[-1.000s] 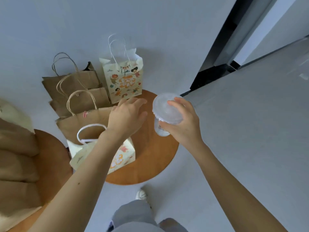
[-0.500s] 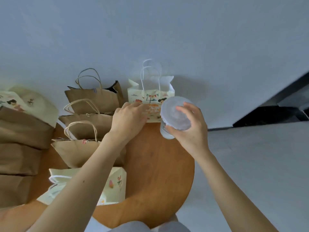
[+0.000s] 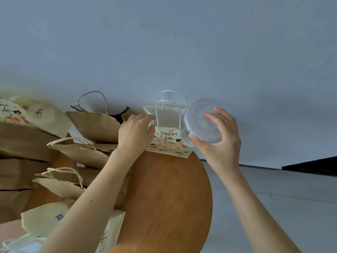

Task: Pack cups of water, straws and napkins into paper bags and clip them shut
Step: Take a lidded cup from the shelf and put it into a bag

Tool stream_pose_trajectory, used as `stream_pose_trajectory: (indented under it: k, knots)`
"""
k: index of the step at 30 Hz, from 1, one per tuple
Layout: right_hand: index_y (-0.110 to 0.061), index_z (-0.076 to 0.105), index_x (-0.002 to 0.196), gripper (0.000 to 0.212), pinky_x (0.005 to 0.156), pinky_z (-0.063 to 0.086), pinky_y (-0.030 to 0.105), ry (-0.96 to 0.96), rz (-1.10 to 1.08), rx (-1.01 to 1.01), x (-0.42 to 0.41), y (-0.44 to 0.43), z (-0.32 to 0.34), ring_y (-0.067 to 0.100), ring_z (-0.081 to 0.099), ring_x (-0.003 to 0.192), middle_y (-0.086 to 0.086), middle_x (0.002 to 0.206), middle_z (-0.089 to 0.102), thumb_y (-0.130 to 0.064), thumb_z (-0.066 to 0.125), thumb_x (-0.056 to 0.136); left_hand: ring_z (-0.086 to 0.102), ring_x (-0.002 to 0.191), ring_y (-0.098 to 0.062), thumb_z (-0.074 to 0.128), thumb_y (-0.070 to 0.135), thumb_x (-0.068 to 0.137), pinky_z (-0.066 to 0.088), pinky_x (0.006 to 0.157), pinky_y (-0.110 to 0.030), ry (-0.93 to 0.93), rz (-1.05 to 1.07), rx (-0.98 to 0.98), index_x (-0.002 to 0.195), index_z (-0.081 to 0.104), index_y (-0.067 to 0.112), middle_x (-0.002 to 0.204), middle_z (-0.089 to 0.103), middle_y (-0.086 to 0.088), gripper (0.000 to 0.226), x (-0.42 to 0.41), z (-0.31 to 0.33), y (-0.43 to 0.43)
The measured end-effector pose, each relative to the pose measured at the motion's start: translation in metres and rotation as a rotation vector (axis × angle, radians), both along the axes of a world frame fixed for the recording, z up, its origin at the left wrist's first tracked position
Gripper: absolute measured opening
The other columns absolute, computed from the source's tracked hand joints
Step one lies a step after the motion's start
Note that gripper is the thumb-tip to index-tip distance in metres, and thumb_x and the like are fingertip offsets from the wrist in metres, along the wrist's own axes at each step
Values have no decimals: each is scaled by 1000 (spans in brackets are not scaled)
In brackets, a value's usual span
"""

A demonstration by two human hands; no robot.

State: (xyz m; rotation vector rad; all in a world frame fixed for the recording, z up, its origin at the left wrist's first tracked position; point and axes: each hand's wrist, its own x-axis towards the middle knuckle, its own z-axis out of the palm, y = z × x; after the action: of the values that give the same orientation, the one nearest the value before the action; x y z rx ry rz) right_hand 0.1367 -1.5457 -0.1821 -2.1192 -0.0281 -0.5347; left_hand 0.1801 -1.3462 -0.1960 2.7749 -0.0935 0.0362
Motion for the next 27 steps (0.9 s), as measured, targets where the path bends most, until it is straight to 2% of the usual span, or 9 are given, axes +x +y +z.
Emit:
stream_pose_trajectory:
  k: [4,8,10,12,13,15,18,22,27]
  knots:
    - [-11,64,108,49,90,30,2,-28,-15,7,26,-5,-2,-13,40,113,7,123,51,-35,71,66,52,107,-31,49,14,91,39,82,-40,-9,50,-24,116,63,14,110,67,-4,28,35,-21,-3]
    - [-10,63,109,50,93,32,6,-33,-24,-18,47,-9,-9,7,46,114,9,124,51,-33,73,66,45,116,-28,51,13,90,37,86,-39,70,63,-60,115,64,16,115,65,-1,28,61,-44,-7]
    - [-10,63,109,50,94,32,7,-21,-32,-19,55,-9,-16,9,46,115,9,124,50,-33,73,66,36,126,-26,54,13,88,32,93,-40,109,36,-86,114,64,17,119,63,1,28,68,-54,-8]
    - [-9,63,109,49,94,33,8,-3,-31,-26,60,-9,-23,7,46,116,10,125,50,-33,73,66,18,137,-24,58,21,86,19,102,-40,162,-9,-67,120,60,22,127,57,7,34,72,-60,-5]
    - [-9,63,108,49,94,33,8,4,-27,-30,61,-8,-27,5,45,116,10,125,50,-32,73,67,6,140,-24,61,29,84,10,105,-40,217,-42,-26,127,54,25,135,50,11,44,72,-62,-3]
    - [-8,63,108,49,94,33,8,13,-24,-33,63,-6,-32,6,46,116,11,125,50,-32,74,67,-15,140,-24,64,49,76,-3,108,-44,372,-125,90,142,31,28,150,26,15,77,74,-64,1]
    - [-7,63,109,49,94,34,8,11,-17,-23,65,-2,-34,7,46,116,11,124,50,-31,74,68,-35,134,-28,64,70,63,-11,108,-54,510,-227,252,149,-6,21,155,-12,13,121,77,-63,6]
    - [-6,62,110,51,94,33,7,4,6,-35,69,6,-31,12,45,117,9,124,49,-31,74,68,-44,128,-30,63,77,56,-16,106,-57,577,-273,308,143,-25,17,150,-31,7,137,77,-65,8]
    - [-6,64,109,50,96,33,8,17,84,-36,73,26,-41,13,46,116,7,122,48,-28,76,66,-45,127,-27,66,77,54,-16,107,-54,557,-262,234,142,-29,19,149,-34,8,142,74,-67,8]
